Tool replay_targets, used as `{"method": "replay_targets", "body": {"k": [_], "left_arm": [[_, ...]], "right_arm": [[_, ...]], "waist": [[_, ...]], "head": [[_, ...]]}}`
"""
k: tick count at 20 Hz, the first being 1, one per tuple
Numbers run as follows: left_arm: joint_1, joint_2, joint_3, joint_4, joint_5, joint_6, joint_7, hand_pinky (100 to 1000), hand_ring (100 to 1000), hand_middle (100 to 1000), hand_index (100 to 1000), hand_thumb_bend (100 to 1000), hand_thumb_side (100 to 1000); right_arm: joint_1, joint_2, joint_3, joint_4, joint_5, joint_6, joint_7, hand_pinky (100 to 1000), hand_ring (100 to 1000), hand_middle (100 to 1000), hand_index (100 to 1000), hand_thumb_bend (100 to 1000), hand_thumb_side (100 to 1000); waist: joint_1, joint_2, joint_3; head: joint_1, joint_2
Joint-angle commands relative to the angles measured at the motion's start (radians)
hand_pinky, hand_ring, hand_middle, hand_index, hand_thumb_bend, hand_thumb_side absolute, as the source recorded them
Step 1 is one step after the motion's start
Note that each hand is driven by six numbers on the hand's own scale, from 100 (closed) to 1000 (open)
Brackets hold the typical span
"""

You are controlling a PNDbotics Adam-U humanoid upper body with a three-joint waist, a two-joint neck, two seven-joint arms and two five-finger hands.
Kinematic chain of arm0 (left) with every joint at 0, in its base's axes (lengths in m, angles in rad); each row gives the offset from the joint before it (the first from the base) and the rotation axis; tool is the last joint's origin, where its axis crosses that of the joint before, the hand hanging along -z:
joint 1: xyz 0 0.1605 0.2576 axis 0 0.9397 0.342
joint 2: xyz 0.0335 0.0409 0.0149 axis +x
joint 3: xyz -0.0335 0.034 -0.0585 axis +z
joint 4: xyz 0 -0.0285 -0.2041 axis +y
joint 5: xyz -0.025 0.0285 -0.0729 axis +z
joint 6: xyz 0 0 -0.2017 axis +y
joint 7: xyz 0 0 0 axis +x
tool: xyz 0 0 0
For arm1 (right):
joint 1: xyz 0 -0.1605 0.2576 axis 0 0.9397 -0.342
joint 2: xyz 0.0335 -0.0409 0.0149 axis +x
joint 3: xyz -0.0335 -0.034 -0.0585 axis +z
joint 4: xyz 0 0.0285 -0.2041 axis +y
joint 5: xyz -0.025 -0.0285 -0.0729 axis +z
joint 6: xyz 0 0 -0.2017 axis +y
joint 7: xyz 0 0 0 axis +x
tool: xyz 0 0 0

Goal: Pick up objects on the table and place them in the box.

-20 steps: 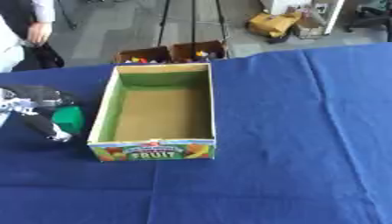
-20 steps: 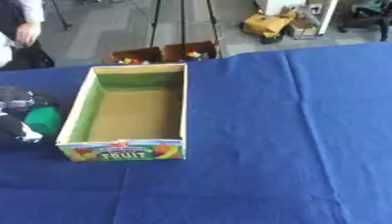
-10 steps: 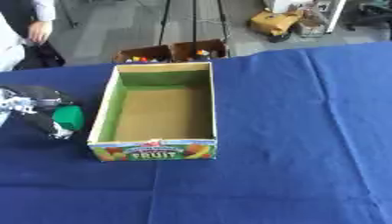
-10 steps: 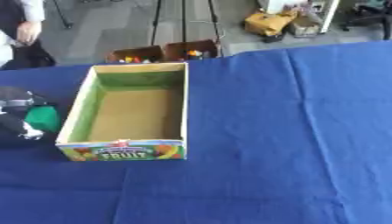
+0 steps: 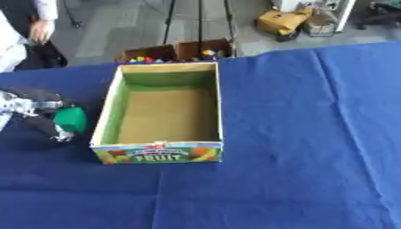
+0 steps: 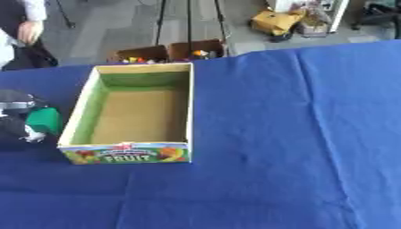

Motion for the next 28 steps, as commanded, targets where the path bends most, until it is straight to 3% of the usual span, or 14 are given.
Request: {"method": "replay_targets", "body": {"k": [1, 5, 9, 18, 28], "left_arm": [[-0.012, 0.033, 0.008, -0.015, 0.003, -0.06, -0.057, 686, 787, 873, 1000, 318, 617], [-0.011, 0.031, 0.008, -0.018, 0.003, -0.06, -0.042, 627, 742, 794, 990, 248, 596], [-0.008, 0.034, 0.008, -0.019, -0.003, -0.049, -0.014, 471, 607, 685, 873, 179, 538], [-0.004, 0.034, 0.007, -0.013, -0.017, -0.035, -0.009, 321, 497, 643, 854, 112, 520], [-0.011, 0.034, 0.014, -0.034, 0.008, -0.02, 0.059, 220, 422, 556, 783, 100, 393]], "right_arm": [[-0.009, -0.028, -0.008, -0.02, -0.012, -0.001, 0.002, 728, 755, 528, 735, 145, 810], [-0.008, -0.027, -0.009, -0.02, -0.013, 0.0, 0.003, 729, 756, 526, 734, 150, 808], [-0.009, -0.028, -0.011, -0.02, -0.014, 0.001, 0.002, 730, 757, 525, 734, 147, 804], [-0.009, -0.027, -0.013, -0.02, -0.015, 0.0, 0.002, 731, 758, 523, 735, 145, 801], [-0.005, -0.026, -0.015, -0.02, -0.015, 0.004, -0.003, 732, 759, 523, 735, 139, 785]], "waist": [[-0.001, -0.017, 0.0], [-0.001, -0.014, 0.0], [-0.002, -0.013, -0.001], [-0.004, -0.011, -0.001], [-0.003, -0.014, 0.003]], "head": [[0.002, -0.014], [0.002, -0.015], [0.003, -0.015], [0.003, -0.018], [0.002, -0.016]]}}
